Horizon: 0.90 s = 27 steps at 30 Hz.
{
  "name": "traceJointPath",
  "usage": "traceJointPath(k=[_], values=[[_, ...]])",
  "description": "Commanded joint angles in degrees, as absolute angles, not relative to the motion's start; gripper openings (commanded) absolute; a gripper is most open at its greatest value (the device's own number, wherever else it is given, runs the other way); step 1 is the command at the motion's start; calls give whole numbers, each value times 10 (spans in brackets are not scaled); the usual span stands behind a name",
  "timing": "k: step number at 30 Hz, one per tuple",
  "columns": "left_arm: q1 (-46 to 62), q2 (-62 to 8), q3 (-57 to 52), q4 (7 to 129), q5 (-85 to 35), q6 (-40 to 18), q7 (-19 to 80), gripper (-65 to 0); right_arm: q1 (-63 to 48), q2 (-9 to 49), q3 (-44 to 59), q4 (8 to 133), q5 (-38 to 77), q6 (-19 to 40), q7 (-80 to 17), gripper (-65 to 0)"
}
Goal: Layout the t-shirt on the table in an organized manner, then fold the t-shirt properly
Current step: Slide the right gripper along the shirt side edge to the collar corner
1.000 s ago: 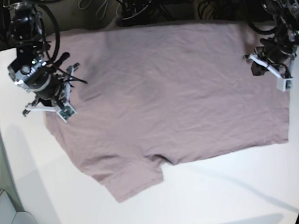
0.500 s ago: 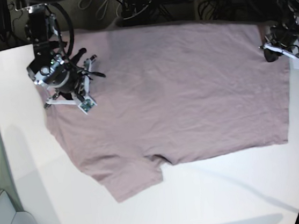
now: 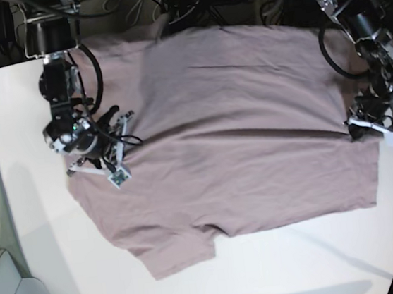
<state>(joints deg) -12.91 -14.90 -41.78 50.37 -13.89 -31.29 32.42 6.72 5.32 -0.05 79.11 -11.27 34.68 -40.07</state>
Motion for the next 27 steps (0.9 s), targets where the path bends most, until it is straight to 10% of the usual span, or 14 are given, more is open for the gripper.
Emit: traceJointPath(k=[1,16,27], values=[[-141,-149,-415,489,-96,-297,357,-650,86,60,1,774,-125,346,-418,-650],[-257,-152,-341,434,-79,-297,327,-650,173,107,42,751,-124,345,-418,-650],[-147,-132,-418,666,-135,-298,471,-650,254,64,16,712,-124,345,-380,-650]])
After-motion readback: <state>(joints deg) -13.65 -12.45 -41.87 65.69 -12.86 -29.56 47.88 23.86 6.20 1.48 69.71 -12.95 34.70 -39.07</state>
